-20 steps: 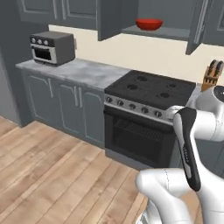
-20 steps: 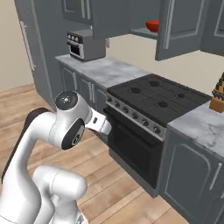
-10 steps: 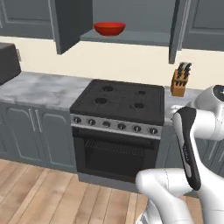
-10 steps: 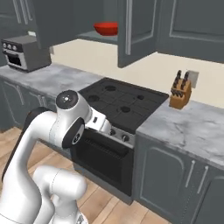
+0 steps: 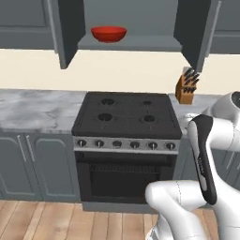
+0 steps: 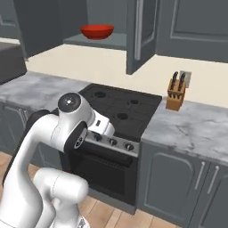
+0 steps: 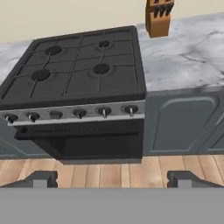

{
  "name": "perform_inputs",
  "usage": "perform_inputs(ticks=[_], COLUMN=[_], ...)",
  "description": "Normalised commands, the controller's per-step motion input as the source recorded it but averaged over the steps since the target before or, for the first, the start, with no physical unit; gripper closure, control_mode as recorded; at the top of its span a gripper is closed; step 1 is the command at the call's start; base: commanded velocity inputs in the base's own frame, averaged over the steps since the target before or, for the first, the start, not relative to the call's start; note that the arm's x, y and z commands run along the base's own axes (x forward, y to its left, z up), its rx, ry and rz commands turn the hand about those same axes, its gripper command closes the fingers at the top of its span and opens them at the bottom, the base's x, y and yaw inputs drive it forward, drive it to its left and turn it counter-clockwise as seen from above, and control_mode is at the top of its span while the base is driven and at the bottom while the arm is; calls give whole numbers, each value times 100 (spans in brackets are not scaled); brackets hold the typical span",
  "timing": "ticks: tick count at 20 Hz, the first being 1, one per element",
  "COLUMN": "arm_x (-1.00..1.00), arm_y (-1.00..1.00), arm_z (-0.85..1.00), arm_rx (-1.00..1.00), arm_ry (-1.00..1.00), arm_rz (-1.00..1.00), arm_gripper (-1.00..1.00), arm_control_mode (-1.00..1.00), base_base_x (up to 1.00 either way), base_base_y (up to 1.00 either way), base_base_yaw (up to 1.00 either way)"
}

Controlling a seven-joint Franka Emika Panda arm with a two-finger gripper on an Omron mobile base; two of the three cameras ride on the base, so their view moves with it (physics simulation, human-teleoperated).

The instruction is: Pick up the bowls from the cabinet and place each bowl in front of a stool on the dining counter.

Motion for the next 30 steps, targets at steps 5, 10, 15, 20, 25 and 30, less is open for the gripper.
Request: perform_inputs(ticks=[5, 10, 15, 20, 25, 30], arm_x=[0, 0, 0, 0, 0, 0], arm_y=[0, 0, 0, 0, 0, 0], arm_z=[0, 0, 0, 0, 0, 0], arm_rx=[0, 0, 0, 0, 0, 0], arm_ry=[0, 0, 0, 0, 0, 0], arm_rz=[0, 0, 0, 0, 0, 0], arm_gripper=[-100, -100, -100, -100, -100, -100], arm_control_mode=[100, 100, 100, 100, 100, 100], base_base_x=[45, 57, 90, 100, 100, 100], base_base_y=[71, 55, 0, 5, 33, 50], base_base_yaw=[-26, -13, 22, 26, 10, 0])
